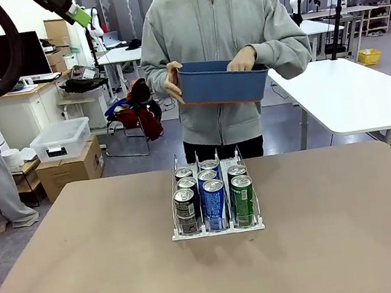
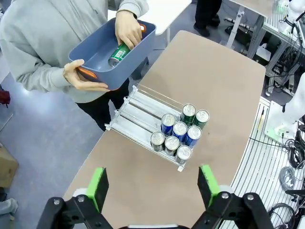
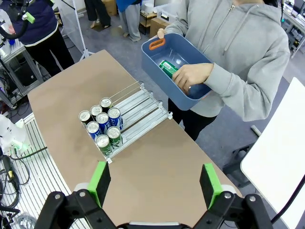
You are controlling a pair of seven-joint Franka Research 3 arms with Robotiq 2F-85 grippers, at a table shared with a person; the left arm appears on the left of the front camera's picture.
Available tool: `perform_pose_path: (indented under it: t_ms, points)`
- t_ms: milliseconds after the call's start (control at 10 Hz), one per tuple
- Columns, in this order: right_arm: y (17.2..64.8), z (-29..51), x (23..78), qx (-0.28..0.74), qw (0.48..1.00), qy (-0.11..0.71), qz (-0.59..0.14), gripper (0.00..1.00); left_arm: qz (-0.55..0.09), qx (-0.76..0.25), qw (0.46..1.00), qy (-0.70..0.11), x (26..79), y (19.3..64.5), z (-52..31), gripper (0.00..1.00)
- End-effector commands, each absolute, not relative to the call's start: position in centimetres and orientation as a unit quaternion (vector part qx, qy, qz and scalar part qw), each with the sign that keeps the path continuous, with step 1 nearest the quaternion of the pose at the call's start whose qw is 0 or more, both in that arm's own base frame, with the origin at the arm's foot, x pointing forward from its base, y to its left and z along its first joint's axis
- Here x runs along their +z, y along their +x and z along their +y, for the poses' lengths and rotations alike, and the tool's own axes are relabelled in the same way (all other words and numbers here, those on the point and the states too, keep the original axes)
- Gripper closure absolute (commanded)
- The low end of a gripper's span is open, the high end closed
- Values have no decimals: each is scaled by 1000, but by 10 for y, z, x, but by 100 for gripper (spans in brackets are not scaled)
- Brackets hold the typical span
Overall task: Fill the beverage cans into the dispenser.
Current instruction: Pick up the Sprite handed by the human.
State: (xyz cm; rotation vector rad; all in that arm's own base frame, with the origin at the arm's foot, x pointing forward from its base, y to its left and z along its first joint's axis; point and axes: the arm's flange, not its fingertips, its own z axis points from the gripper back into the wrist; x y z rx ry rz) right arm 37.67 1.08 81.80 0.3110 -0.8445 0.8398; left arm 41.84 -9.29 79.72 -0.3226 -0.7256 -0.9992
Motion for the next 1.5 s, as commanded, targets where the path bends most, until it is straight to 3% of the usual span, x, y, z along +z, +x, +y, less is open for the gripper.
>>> perform_pose_path:
  t_ms: [0, 1400]
  points:
    - [375, 11, 816, 395, 816, 148, -395, 0, -345, -469, 799, -153, 802, 414, -86, 0]
    - [375, 11, 816, 395, 816, 148, -395, 0, -345, -469, 799, -153, 802, 414, -86, 0]
